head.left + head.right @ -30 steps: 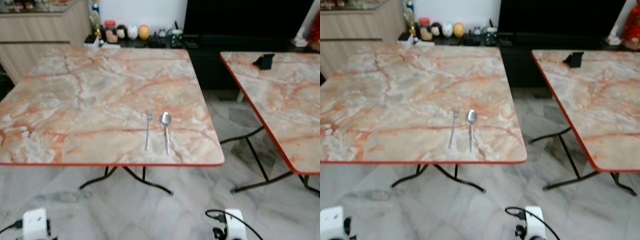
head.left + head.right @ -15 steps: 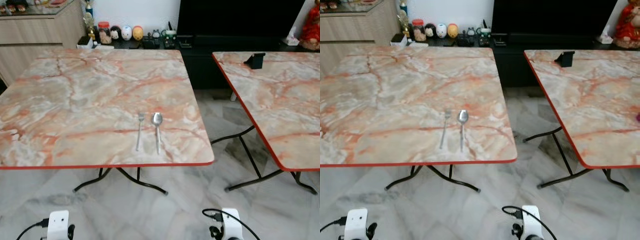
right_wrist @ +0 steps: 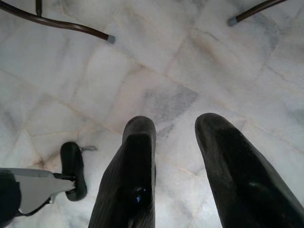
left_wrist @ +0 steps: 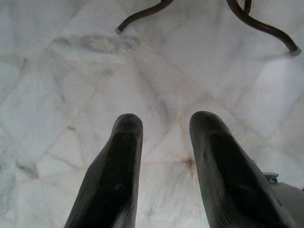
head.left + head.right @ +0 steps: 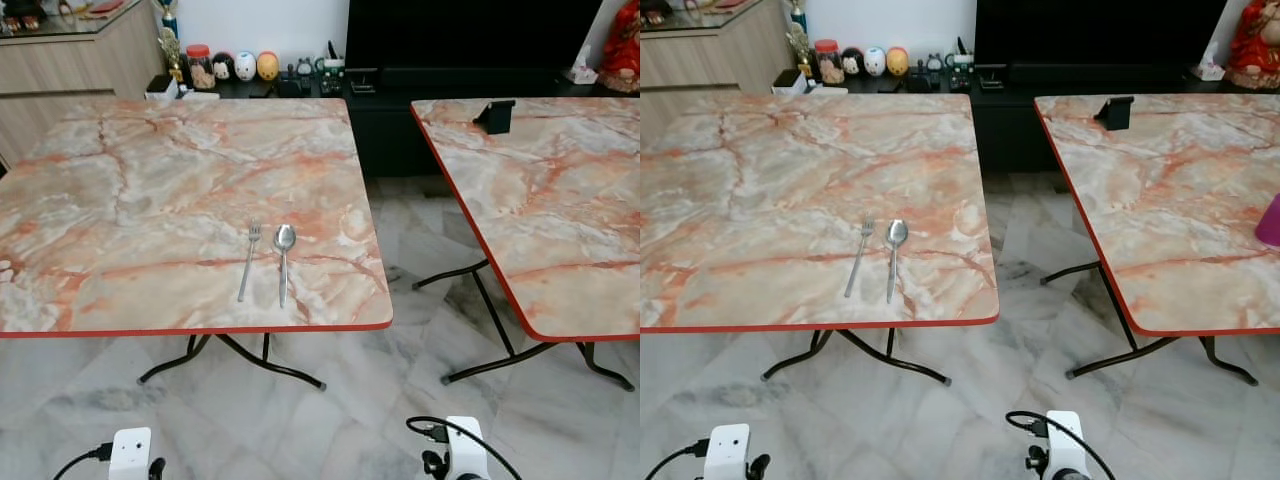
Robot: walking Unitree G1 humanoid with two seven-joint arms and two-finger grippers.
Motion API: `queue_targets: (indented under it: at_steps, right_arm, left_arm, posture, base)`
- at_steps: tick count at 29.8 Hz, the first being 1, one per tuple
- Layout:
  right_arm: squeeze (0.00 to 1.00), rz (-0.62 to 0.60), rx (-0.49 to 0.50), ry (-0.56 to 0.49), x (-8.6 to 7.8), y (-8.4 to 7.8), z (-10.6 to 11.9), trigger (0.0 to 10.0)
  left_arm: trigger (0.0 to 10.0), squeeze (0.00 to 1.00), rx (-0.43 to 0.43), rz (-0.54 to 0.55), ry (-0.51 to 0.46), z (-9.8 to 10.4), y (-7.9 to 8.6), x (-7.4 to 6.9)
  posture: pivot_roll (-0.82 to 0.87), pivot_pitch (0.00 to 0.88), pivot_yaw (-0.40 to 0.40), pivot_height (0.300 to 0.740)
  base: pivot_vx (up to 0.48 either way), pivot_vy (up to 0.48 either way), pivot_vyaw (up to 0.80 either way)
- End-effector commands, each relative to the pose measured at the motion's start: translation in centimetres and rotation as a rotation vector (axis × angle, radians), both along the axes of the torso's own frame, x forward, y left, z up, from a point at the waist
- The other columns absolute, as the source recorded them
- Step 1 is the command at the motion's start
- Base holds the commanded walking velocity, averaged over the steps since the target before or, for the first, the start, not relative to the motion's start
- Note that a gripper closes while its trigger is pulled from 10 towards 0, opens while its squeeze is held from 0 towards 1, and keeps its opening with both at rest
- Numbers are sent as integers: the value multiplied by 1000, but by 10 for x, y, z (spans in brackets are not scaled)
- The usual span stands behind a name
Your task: Setting the table
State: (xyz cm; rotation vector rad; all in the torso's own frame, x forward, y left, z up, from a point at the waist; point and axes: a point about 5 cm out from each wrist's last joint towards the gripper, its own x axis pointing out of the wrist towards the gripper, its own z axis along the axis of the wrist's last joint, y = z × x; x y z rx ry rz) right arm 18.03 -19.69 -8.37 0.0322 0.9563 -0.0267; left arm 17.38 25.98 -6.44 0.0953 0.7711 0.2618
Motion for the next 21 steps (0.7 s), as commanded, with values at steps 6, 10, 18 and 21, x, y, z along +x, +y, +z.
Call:
queue_targets:
  at_steps: [6,10,18,21]
  right_arm:
    - [0,-12,3,-13,1,0,1,10000]
    - [0,6,-16,-15,2,-1,1,10000]
    - [0,-13,1,-16,1,0,1,10000]
    - [0,-14,1,-17,1,0,1,10000]
  left_arm:
    - [10000,0,-16,29,20,-3,4,-5]
    - [10000,0,-16,34,19,-3,3,-6]
    - [10000,0,-7,30,16,-3,4,-5]
    - [10000,0,-2,30,12,-2,5,-5]
  posture:
    - [2,0,5,724]
    - [4,0,4,724]
    - [7,0,5,724]
    - [5,0,7,724]
  base:
    - [0,0,0]
    - [0,201,517]
    - [0,480,265]
    - [0,480,0]
